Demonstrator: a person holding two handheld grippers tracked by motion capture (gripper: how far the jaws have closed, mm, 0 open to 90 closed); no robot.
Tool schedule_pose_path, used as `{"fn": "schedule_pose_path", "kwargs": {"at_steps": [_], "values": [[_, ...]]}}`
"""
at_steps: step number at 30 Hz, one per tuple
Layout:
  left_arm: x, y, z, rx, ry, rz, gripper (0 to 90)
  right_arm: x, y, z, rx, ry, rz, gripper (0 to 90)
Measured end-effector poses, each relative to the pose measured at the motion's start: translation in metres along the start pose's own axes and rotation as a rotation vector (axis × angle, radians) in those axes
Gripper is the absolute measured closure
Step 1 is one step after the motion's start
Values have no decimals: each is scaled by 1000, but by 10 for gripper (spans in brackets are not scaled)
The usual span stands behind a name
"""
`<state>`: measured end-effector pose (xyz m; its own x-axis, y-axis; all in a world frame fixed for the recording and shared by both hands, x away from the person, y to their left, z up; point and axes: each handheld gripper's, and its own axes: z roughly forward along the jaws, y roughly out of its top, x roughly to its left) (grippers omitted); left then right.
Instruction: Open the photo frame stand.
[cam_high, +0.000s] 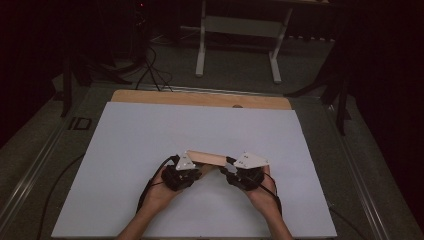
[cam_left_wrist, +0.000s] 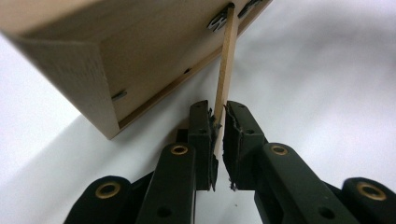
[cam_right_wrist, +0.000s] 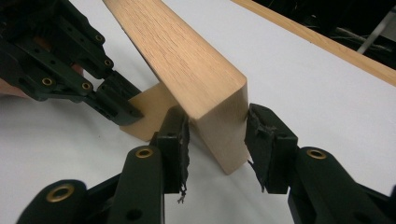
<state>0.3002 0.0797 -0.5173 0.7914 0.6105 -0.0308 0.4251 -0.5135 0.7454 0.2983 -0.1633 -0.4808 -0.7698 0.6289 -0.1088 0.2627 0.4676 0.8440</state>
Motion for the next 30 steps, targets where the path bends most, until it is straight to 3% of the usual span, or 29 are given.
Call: {"fn": "schedule_pose_path", "kwargs": {"at_steps": [5, 12, 30], "values": [[0, -1, -1, -7, -5, 4, 759, 0, 0, 0, -1, 0, 2, 598], [3, -2, -6, -21, 14, -9, 698, 0, -1, 0, 2, 28, 2, 493], [5, -10, -18, -44, 33, -27, 681, 0, -5, 0, 31, 38, -6, 439]]}}
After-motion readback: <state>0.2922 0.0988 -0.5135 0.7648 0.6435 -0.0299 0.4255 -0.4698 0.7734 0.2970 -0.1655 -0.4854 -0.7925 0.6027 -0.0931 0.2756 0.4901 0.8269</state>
